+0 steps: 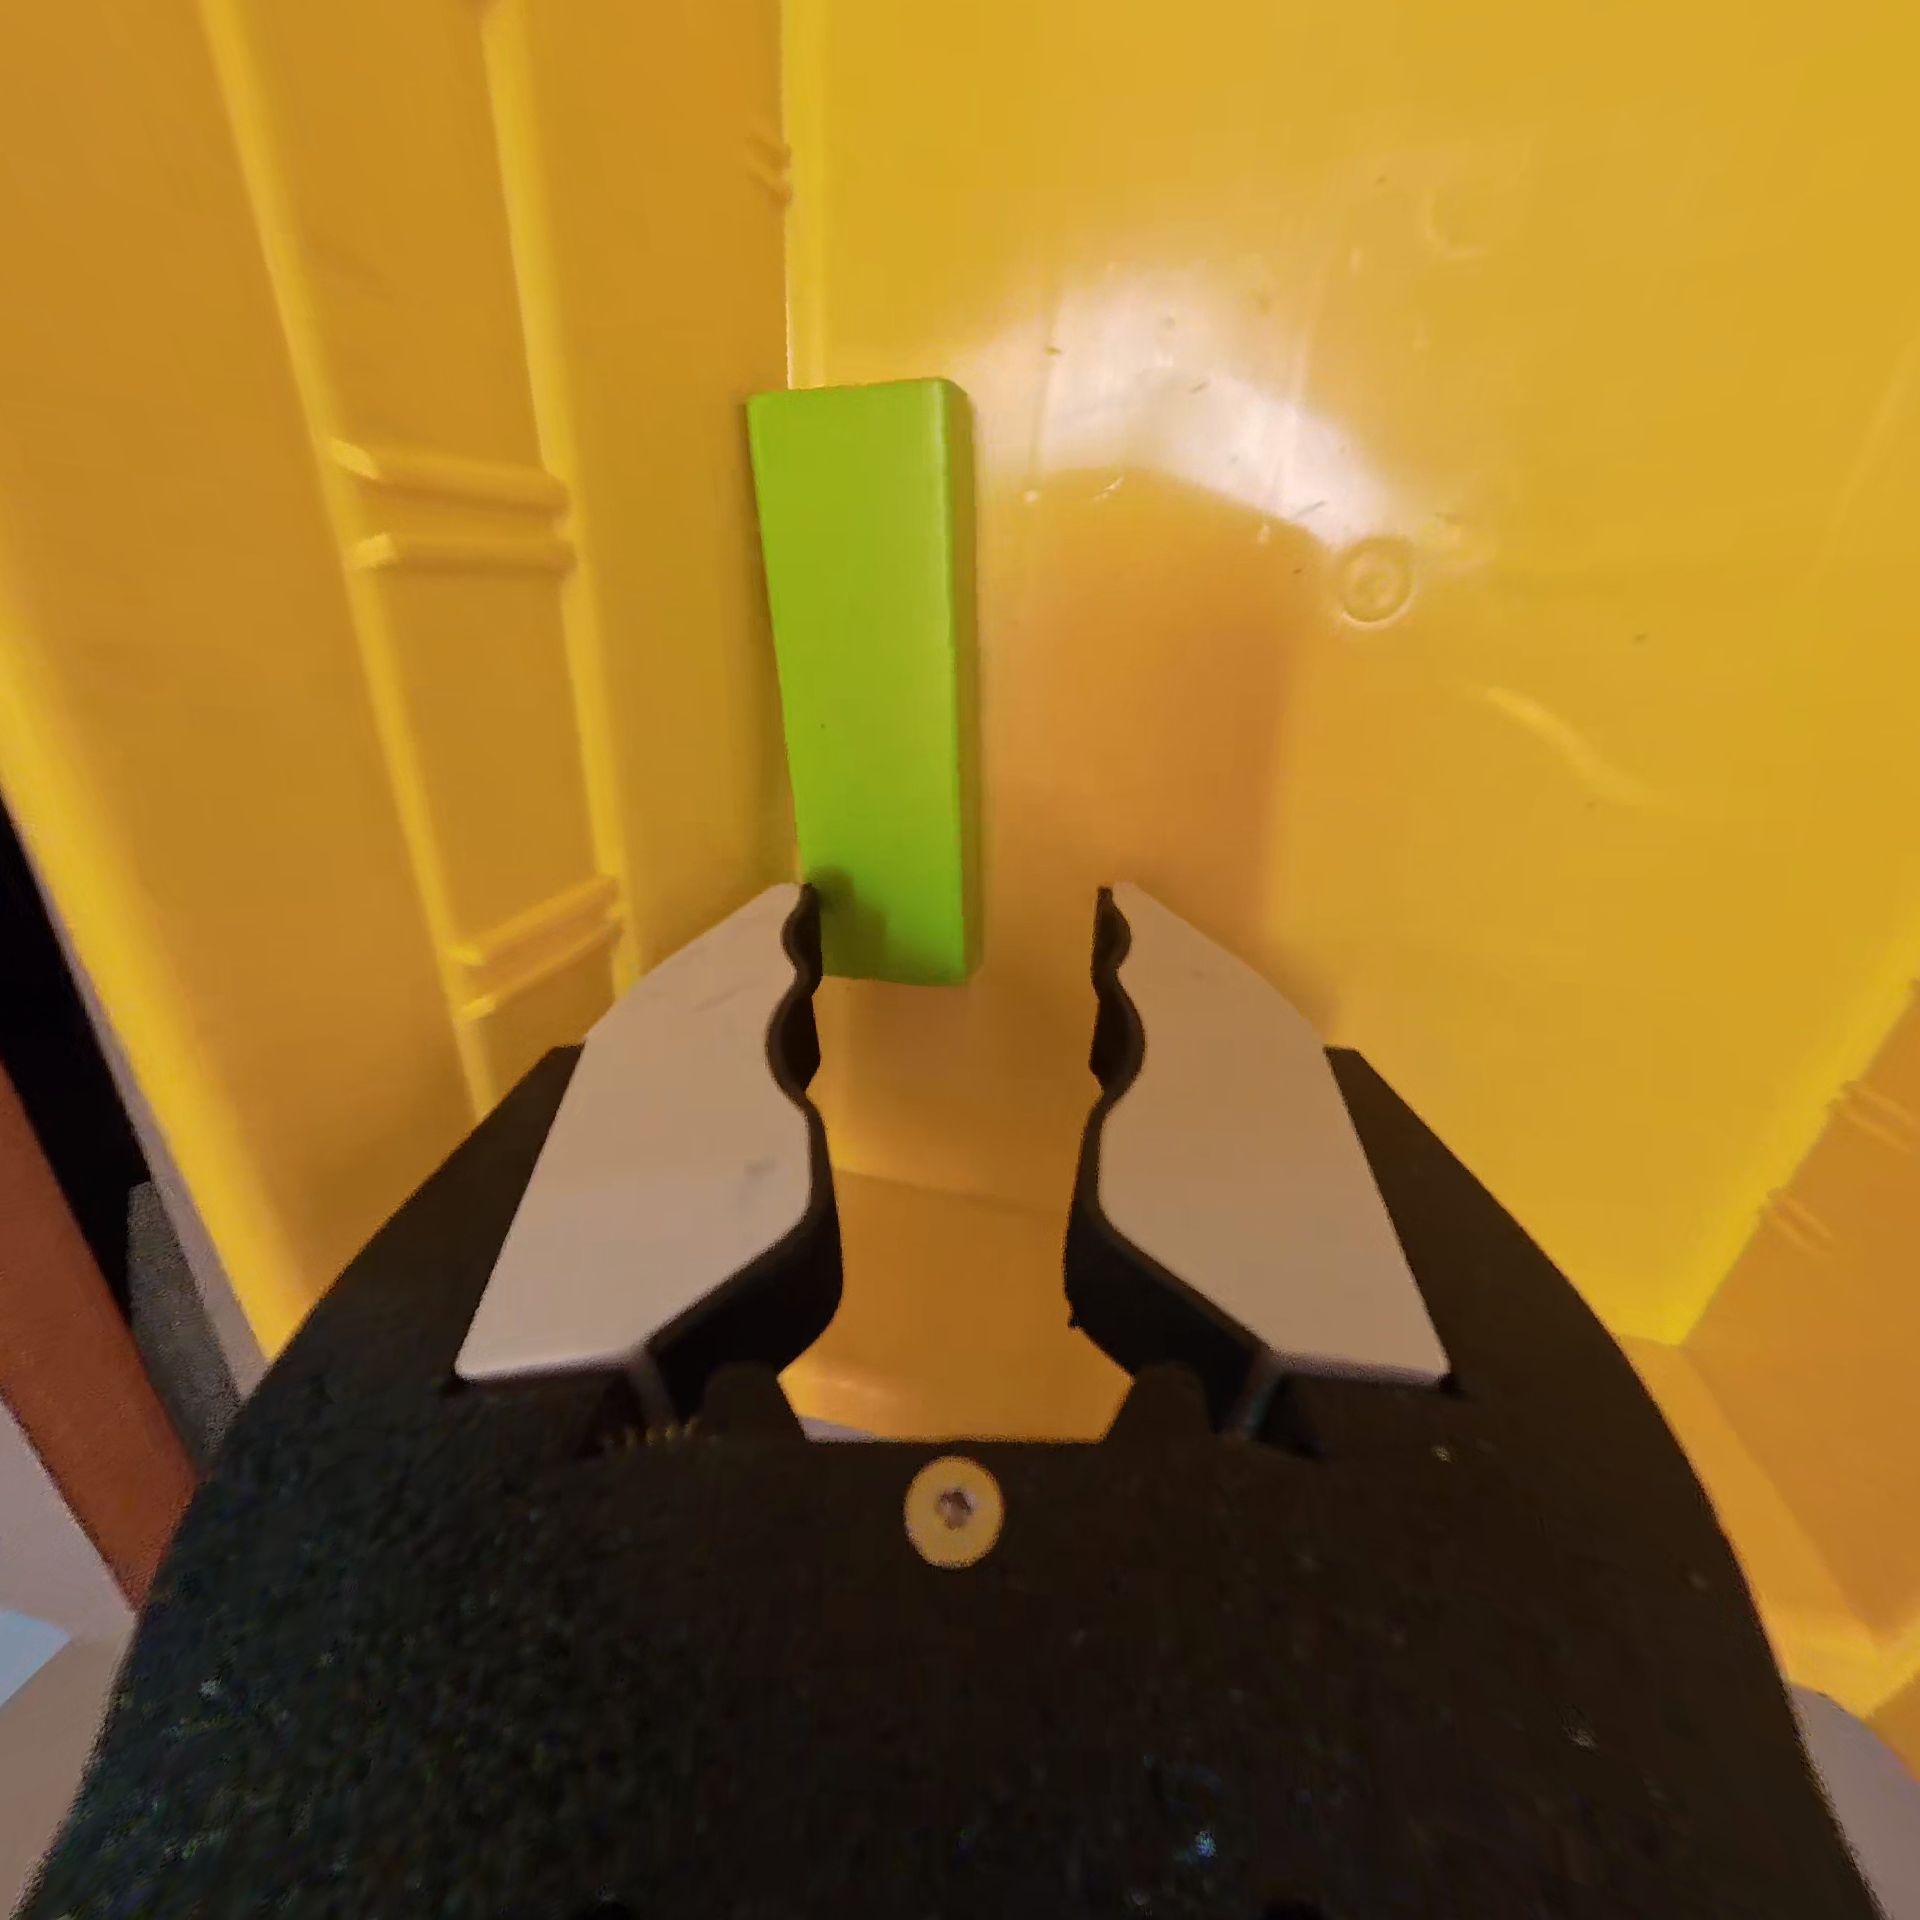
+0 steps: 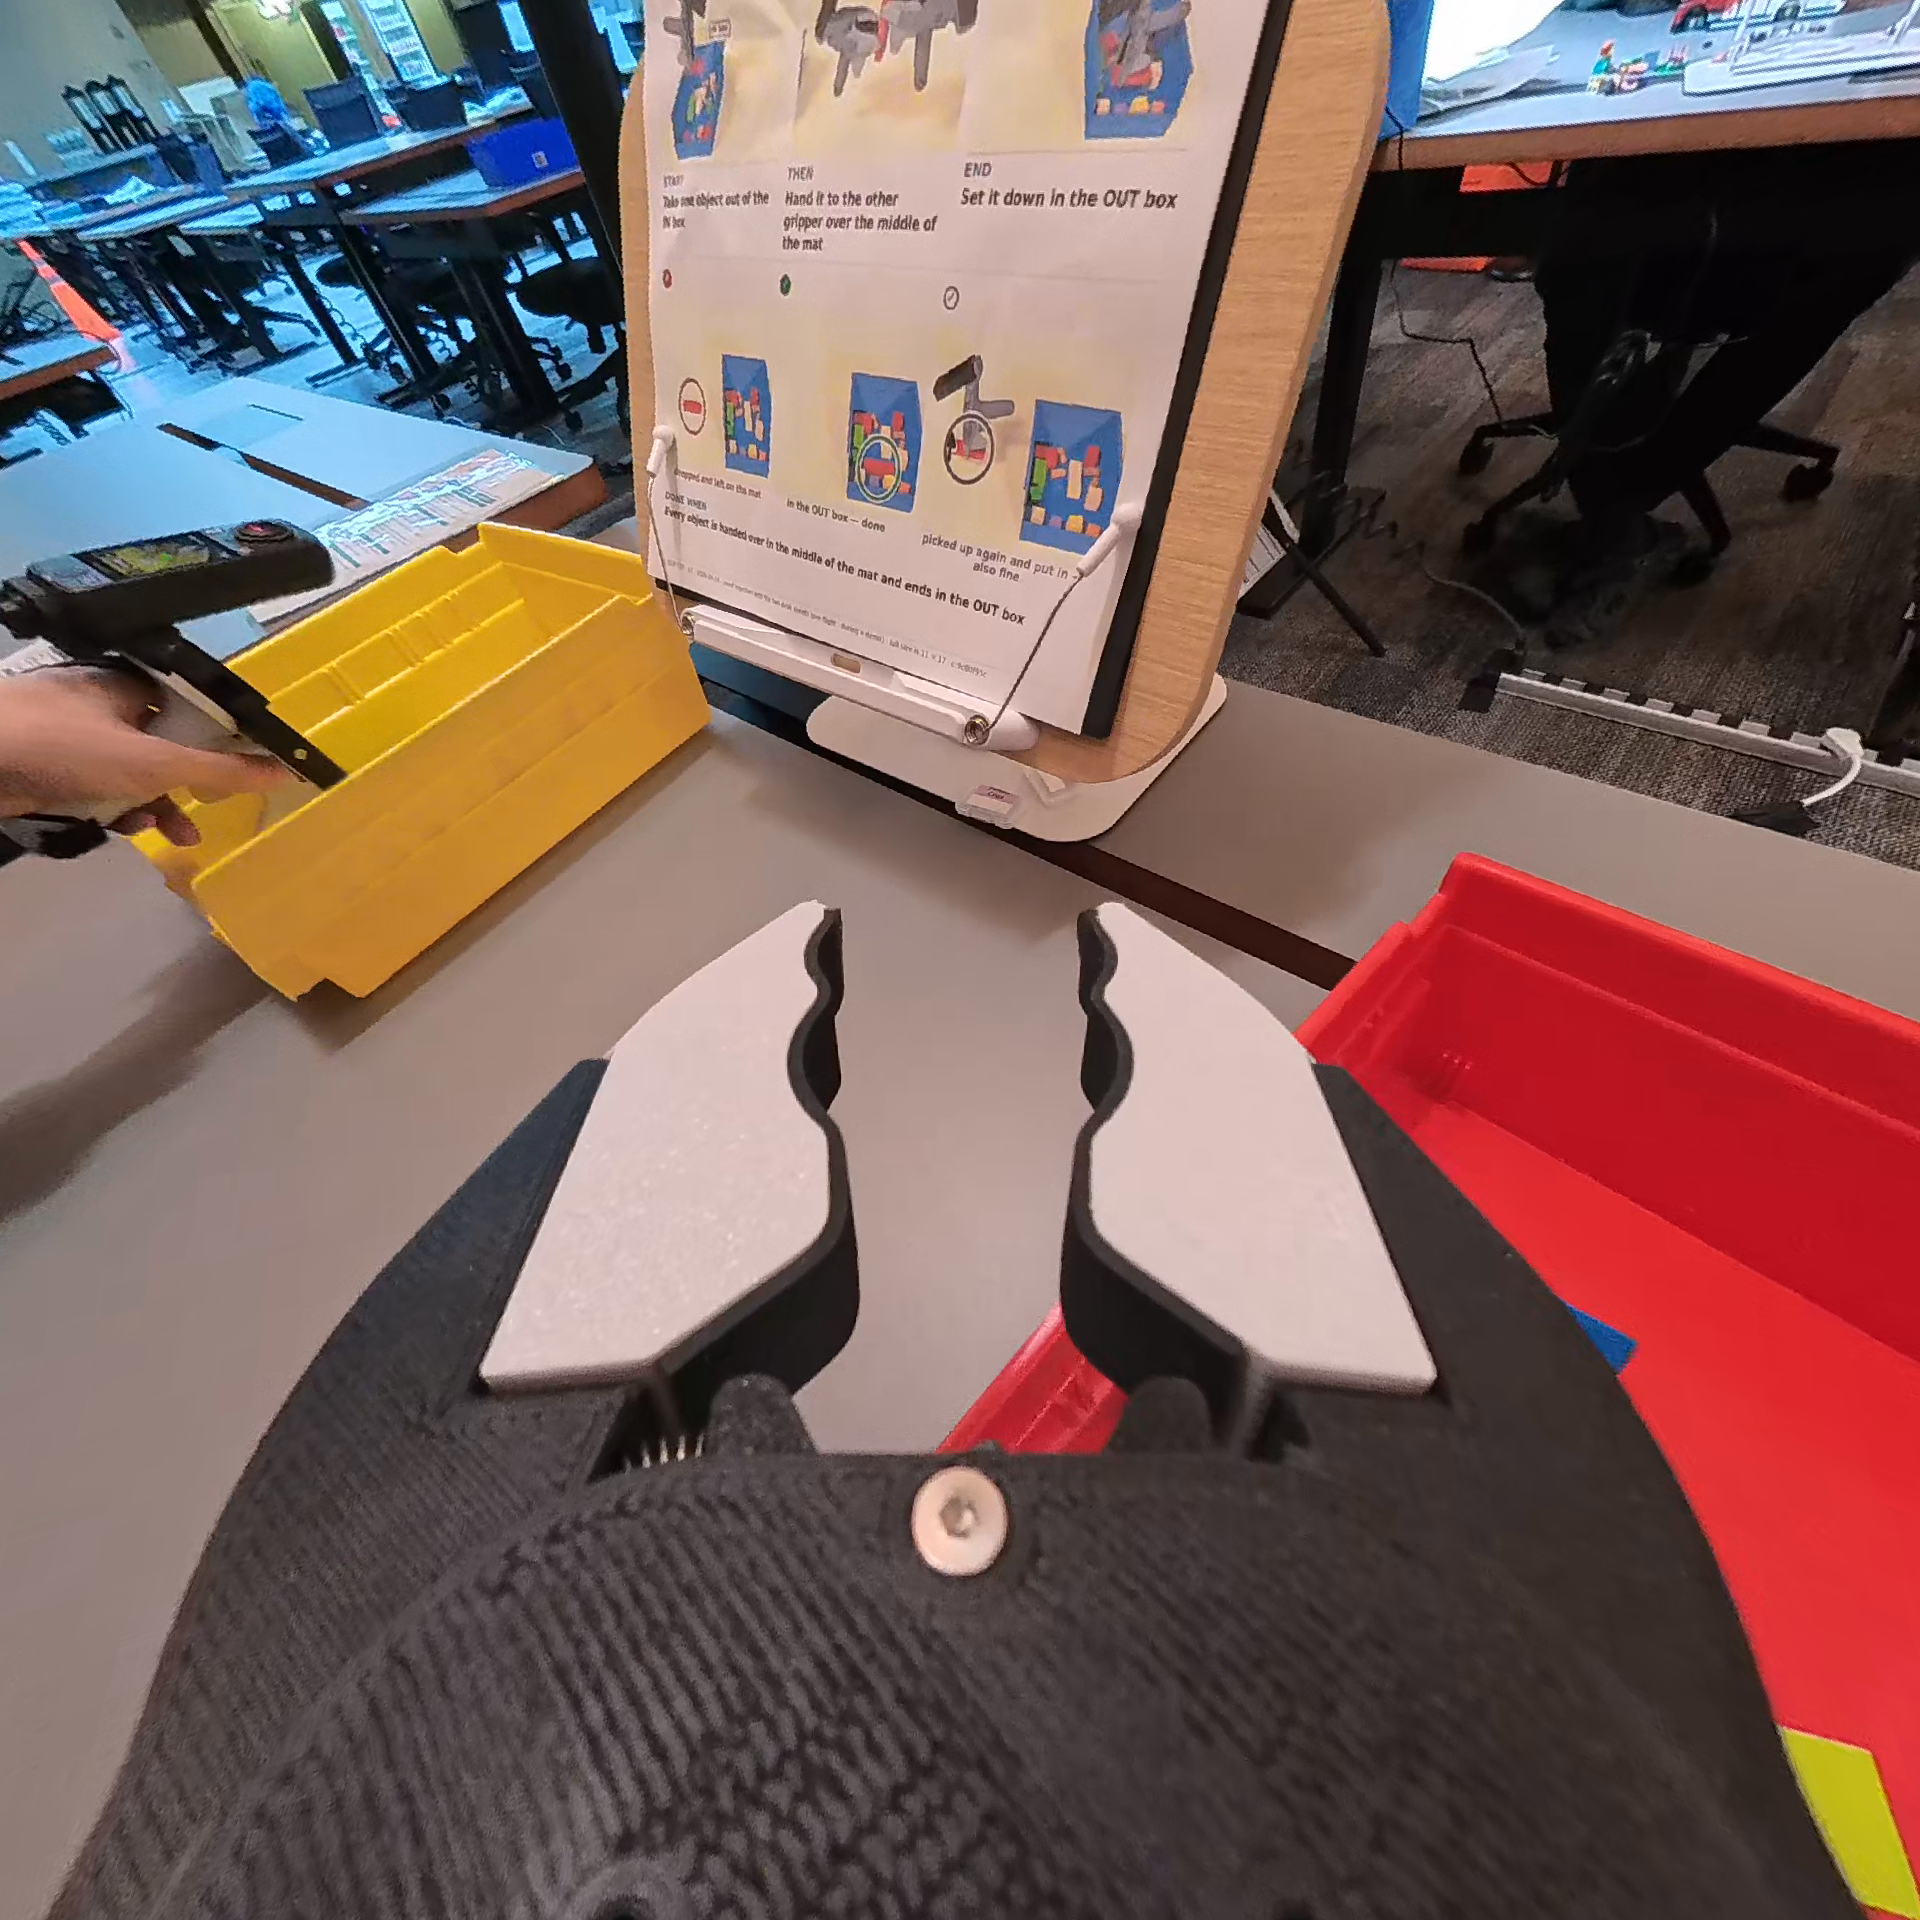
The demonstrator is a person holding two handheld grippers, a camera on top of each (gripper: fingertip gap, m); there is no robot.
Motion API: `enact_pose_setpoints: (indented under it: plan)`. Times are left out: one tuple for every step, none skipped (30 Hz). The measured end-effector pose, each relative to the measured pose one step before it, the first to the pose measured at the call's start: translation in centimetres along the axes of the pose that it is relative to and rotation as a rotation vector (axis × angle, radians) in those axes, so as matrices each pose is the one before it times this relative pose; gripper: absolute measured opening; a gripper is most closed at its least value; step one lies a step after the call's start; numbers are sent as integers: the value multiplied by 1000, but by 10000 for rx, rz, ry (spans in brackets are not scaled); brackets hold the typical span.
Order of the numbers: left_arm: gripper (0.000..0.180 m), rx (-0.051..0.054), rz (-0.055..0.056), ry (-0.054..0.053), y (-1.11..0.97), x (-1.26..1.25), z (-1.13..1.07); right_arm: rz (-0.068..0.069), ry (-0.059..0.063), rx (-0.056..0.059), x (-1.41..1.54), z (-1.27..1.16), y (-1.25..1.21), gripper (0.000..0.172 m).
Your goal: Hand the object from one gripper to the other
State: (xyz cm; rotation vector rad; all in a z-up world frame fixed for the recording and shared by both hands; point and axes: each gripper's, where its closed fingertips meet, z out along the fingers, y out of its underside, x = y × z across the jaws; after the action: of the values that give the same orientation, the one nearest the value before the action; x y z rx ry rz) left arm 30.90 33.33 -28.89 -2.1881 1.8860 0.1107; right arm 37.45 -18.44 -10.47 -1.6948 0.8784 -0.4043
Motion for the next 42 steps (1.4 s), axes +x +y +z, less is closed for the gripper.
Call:
enact_pose_setpoints:
  plan:
    - [49,-3,-74,195,46,194,-100,-27,-9,-17,-58,49,14,44]
    - [49,14,-94,190,11,195,-86,-24,2,-13,-24,45,6,44]
    - [50,32,-64,178,5,217,-88,-9,4,-12,-15,52,22,44]
    - [52,34,-31,172,-10,221,-82,9,-15,-27,-21,63,60,44]
    - [54,10,-54,138,15,141,-59,11,-21,-37,-21,66,78,44]
    - [56,-11,-159,-14,61,-107,-70,-4,-6,-35,-10,45,54,44]
    - [60,22,-205,-214,31,-395,-83,-19,11,-23,1,14,35,44]
    - [57,97,-133,-189,-61,-310,-43,-24,13,-9,4,4,2,44]
    - [57,79,-79,-82,-16,-98,18,-11,8,3,9,-11,-19,44]
    - [57,-46,-59,-63,145,-21,92,7,-1,7,-14,-2,-5,44]
    - [57,-105,-13,-100,227,-16,157,5,-9,6,-16,4,-8,44]
    - [57,-57,24,-106,142,-2,186,-4,-4,1,-1,17,4,44]
    - [56,-18,-10,-19,48,88,230,-1,-3,-21,-1,19,36,44]
    - [55,120,-83,106,-174,162,103,-3,-5,-25,-9,9,45,44]
    - [56,75,-62,94,-110,57,24,-9,-9,-11,-19,6,12,44]
    - [53,-23,23,135,53,76,14,-8,-14,-4,-35,1,-3,44]
    - [50,-25,120,212,112,189,17,-13,-4,14,-15,-30,-43,44]
    - [46,7,197,201,113,187,4,-13,1,28,-15,-27,-58,44]
    - [34,-20,217,146,185,136,-15,-1,-6,27,-9,-1,-49,44]
    - [34,9,189,64,184,123,-27,13,-18,16,-16,15,-14,44]
    - [34,36,221,-1,134,109,-46,17,-18,4,-12,29,3,44]
    - [34,-1,310,-35,131,105,-58,5,-16,-5,-21,33,26,44]
    - [33,-43,346,-56,130,84,-56,2,-5,-16,-12,45,35,44]
    - [33,-40,354,-83,92,65,-66,-8,4,-12,-32,33,9,44]
    - [33,45,422,-120,-48,38,-49,-17,-9,-4,-67,39,-19,44]
    - [33,125,437,-102,-111,110,-69,-20,-32,-7,-125,61,-29,44]
    - [33,190,391,-28,-151,301,-173,-35,-48,-4,-181,58,-45,44]
    - [33,323,318,-103,-328,213,-351,-48,-57,6,-198,77,-70,44]
    - [33,437,283,-156,-491,79,-594,-50,-71,14,-238,84,-99,44]
    - [33,545,196,-90,-625,136,-864,-56,-117,49,-315,114,-154,44]
    - [33,674,95,25,-868,254,-1150,-29,-197,99,-437,137,-214,44]
    - [33,823,92,128,-1156,423,-1345,33,-251,135,-522,166,-257,44]
    - [33,823,71,111,-1291,445,-1442,66,-291,177,-574,203,-317,44]
    - [33,779,172,212,-1364,667,-1426,56,-333,218,-642,242,-376,44]
    - [33,833,217,416,-1518,1077,-1367,44,-406,232,-776,279,-407,45]
    - [33,862,134,543,-1666,1346,-1252,49,-502,252,-959,315,-453,47]
    - [33,844,162,659,-1723,1608,-1066,47,-553,257,-1081,361,-475,49]
    - [33,816,170,759,-1701,1811,-828,36,-555,246,-1115,403,-486,53]
    - [33,762,128,815,-1617,1850,-563,16,-518,237,-1093,442,-465,56]
    - [33,686,140,866,-1489,1880,-260,-30,-462,202,-1033,485,-406,58]
    - [33,637,119,896,-1377,1867,-16,-57,-429,149,-987,536,-323,61]
    - [33,567,140,970,-1237,1928,213,-72,-440,93,-1008,590,-257,68]
